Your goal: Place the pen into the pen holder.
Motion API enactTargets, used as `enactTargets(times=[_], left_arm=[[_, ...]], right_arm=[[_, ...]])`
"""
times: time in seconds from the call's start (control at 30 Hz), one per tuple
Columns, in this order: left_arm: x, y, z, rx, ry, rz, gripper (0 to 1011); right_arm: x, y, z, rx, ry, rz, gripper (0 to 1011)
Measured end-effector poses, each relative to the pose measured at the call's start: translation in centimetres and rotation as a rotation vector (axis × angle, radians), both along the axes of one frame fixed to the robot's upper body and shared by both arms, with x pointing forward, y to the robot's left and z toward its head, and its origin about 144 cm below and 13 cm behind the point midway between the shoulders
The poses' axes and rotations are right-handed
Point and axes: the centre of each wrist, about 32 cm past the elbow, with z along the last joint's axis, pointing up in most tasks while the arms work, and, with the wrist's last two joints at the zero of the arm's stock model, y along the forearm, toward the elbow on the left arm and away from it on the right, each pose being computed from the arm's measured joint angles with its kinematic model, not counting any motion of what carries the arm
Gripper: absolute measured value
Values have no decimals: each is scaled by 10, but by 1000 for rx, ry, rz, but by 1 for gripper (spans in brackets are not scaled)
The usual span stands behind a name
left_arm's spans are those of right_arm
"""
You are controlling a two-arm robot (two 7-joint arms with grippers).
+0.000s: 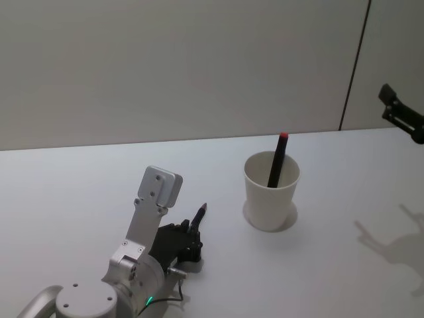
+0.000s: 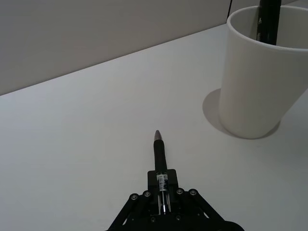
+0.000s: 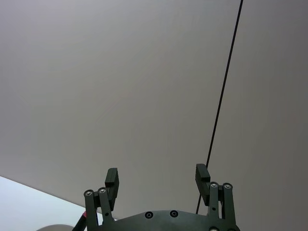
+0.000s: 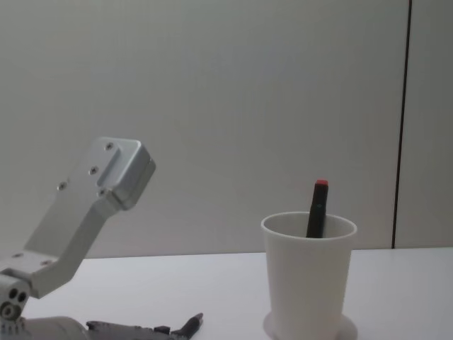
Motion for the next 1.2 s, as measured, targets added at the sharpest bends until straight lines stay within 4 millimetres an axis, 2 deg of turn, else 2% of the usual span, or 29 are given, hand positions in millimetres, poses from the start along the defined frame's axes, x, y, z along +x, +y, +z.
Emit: enactTargets(times=[0.7, 1.2], left_arm=[[-1, 0, 1, 6, -5, 4, 118], [1, 2, 2, 1, -114, 43, 118]], right_arm=[[0, 0, 0, 0, 0, 0, 1004], [0, 0, 0, 0, 0, 0, 1004]])
